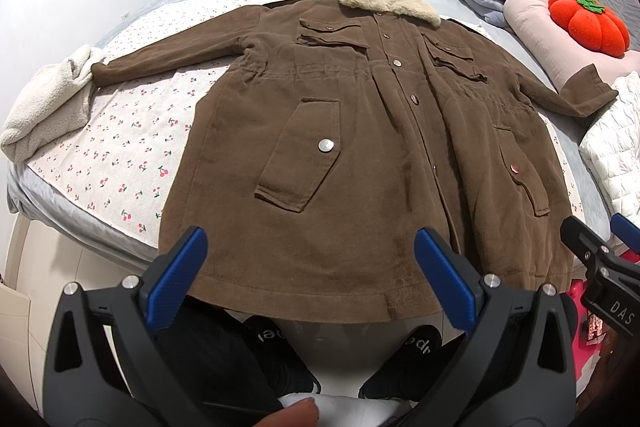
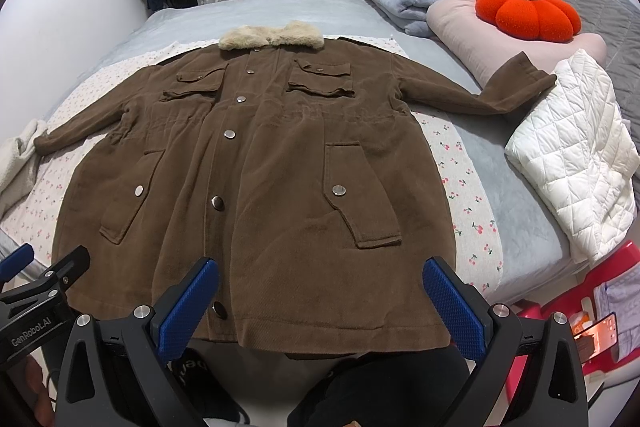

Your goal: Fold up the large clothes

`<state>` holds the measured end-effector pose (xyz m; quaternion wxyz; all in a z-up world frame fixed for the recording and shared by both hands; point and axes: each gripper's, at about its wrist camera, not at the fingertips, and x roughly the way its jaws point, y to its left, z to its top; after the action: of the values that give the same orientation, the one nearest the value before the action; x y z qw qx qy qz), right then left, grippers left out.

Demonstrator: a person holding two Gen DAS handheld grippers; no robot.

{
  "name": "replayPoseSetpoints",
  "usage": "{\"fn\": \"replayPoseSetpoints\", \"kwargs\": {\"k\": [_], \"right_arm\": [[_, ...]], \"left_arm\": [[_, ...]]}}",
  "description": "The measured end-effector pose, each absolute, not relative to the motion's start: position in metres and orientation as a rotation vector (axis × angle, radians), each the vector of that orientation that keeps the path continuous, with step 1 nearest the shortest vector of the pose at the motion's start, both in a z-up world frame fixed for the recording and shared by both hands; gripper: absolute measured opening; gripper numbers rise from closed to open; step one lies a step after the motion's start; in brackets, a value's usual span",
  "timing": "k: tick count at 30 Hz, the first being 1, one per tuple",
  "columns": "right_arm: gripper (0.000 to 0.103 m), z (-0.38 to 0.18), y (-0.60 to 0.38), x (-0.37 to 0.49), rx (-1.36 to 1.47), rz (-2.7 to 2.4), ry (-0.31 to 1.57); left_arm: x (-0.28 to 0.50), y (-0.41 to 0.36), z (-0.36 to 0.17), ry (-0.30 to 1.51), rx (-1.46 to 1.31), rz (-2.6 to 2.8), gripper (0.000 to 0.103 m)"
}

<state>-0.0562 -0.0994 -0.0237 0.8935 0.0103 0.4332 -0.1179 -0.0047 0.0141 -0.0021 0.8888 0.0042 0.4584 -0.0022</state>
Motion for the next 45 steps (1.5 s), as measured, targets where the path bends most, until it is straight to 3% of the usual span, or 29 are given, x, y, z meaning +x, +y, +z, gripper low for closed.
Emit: {"fn": "replayPoseSetpoints", "kwargs": {"k": [19, 30, 39, 45], "right_arm": [[0.103, -0.028, -0.108, -0.054, 0.033, -0.255, 0.902], [0.103, -0.016, -0.177, -0.054, 0.152, -0.228, 0.851], [0.103, -0.061, -0.248, -0.058, 0.319, -0.181, 0.995], [0.103, -0.106, -0.261, -0.059, 0.512, 0.013, 1.057]], "left_arm": [[-0.001, 0.023, -0.014, 0.989, -0.034, -0.02, 0.103], [0.028, 0.068, -0.019, 1.025, -0.099, -0.194, 0.103], [0.051, 0.176, -0.059, 1.129, -0.388, -0.145, 0.103], [0.047, 0.193, -0.097, 1.196, -0.54, -0.254, 0.093]]}}
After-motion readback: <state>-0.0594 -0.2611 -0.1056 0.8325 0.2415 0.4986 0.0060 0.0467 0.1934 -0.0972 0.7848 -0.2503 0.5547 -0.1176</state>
